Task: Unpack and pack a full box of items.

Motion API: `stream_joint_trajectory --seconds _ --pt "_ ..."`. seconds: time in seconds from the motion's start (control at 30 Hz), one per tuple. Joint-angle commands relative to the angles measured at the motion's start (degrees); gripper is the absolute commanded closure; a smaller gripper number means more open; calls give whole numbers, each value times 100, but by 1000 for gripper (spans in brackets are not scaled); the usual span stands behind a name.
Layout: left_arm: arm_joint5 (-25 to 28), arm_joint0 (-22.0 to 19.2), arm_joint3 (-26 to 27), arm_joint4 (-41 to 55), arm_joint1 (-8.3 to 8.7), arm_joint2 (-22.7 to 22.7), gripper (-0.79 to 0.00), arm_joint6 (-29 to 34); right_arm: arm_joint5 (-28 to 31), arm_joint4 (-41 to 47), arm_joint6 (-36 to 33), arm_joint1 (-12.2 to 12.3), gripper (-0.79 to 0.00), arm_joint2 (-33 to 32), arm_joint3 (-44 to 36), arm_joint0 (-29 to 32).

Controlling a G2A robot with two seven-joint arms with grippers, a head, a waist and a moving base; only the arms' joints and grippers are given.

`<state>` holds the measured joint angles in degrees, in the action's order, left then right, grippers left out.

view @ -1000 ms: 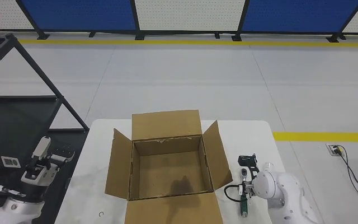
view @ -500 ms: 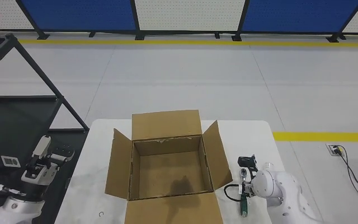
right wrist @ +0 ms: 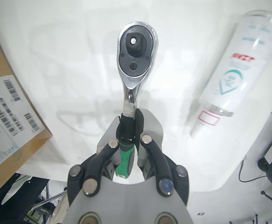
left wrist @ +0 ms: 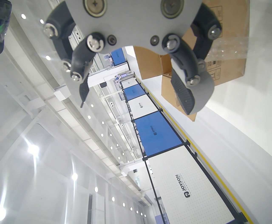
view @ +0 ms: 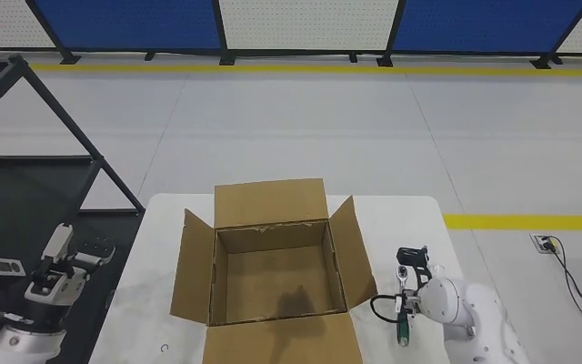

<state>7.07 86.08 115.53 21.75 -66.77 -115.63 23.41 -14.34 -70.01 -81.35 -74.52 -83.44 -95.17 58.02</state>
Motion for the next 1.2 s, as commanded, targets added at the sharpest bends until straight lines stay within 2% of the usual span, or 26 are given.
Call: stream_joint_trajectory --seconds 0.0,0.23,0.43,0.6,1.13,1.17 --pt "37 31 19 54 -1 -23 -785 17 -59 -56 -62 23 0 -131 -534 140" --pt "204 181 80 268 -6 -149 -785 103 37 -204 -359 100 0 -556 -2626 503" --pt "368 370 116 497 -16 -355 -785 167 224 -516 -665 130 0 -360 -3897 334" --pt "500 580 131 646 -30 -520 -785 242 366 -1021 -665 144 0 148 -3947 -89" --pt "542 667 120 697 -35 -593 -785 277 366 -1021 -665 144 0 148 -3947 -89" --pt "542 667 120 697 -35 -593 -785 277 431 -957 -460 144 0 164 -3947 -35"
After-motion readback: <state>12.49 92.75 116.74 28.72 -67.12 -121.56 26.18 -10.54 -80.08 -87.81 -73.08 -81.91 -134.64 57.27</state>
